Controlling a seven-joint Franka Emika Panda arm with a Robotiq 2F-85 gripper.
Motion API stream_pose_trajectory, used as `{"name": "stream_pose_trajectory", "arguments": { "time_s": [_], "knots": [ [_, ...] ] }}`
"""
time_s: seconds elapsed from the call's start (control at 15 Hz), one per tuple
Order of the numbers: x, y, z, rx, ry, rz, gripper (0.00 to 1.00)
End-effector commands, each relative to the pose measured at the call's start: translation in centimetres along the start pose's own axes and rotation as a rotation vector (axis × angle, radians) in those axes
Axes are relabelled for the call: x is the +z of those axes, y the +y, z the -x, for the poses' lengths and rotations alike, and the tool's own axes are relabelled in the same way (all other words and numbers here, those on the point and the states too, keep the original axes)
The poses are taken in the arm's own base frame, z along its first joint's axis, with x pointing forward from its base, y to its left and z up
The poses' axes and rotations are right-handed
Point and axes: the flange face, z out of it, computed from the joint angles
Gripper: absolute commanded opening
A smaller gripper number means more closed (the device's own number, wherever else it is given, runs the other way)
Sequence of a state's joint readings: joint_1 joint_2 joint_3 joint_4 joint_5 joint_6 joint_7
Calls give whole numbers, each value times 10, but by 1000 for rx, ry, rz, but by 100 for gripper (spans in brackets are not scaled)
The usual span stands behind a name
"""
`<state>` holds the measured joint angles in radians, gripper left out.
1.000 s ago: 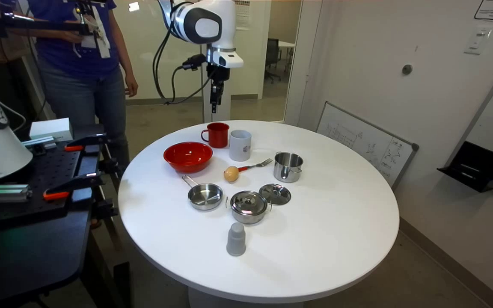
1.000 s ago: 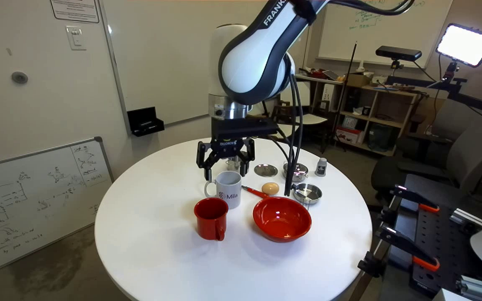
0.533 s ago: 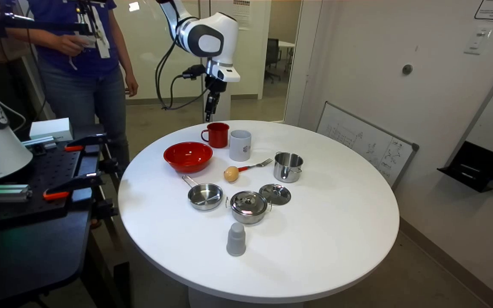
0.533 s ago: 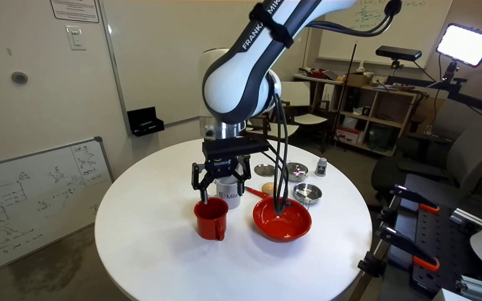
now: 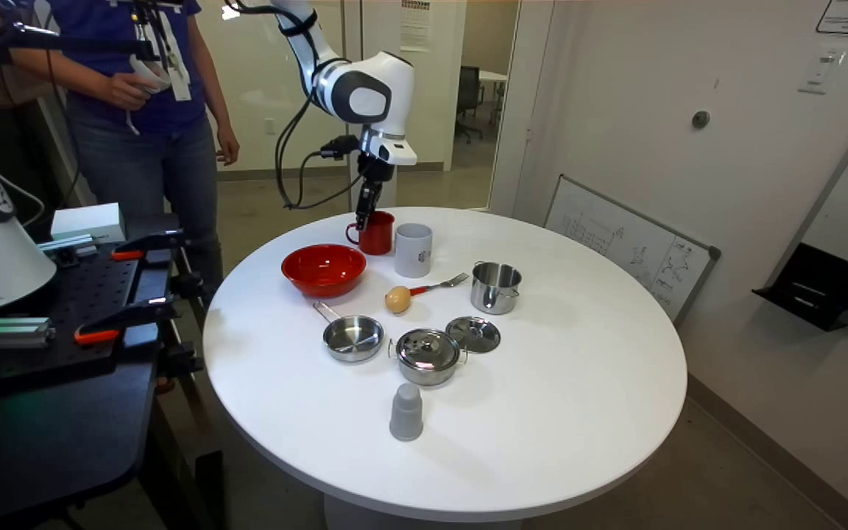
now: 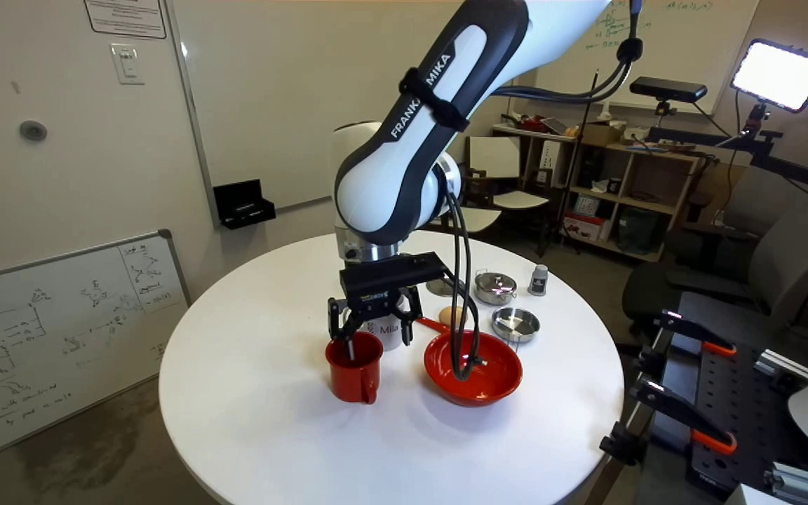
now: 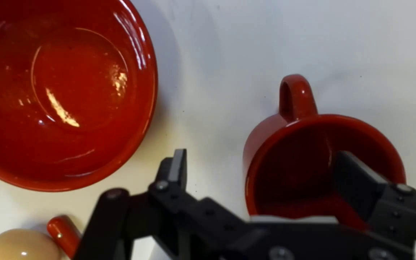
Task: Put the red mug inside the red bowl
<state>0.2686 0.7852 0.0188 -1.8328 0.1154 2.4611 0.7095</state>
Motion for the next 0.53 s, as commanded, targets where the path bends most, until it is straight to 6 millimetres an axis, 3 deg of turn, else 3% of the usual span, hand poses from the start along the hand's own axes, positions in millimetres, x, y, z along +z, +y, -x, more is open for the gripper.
{"name": "stream_pose_trajectory", "arguments": {
  "time_s": [0.0, 0.07, 0.47],
  "knots": [
    [11, -2, -16, 45, 20, 27, 88],
    [12, -2, -19, 51, 21, 28, 72],
    [11, -2, -27, 66, 29, 12, 28]
  ]
}}
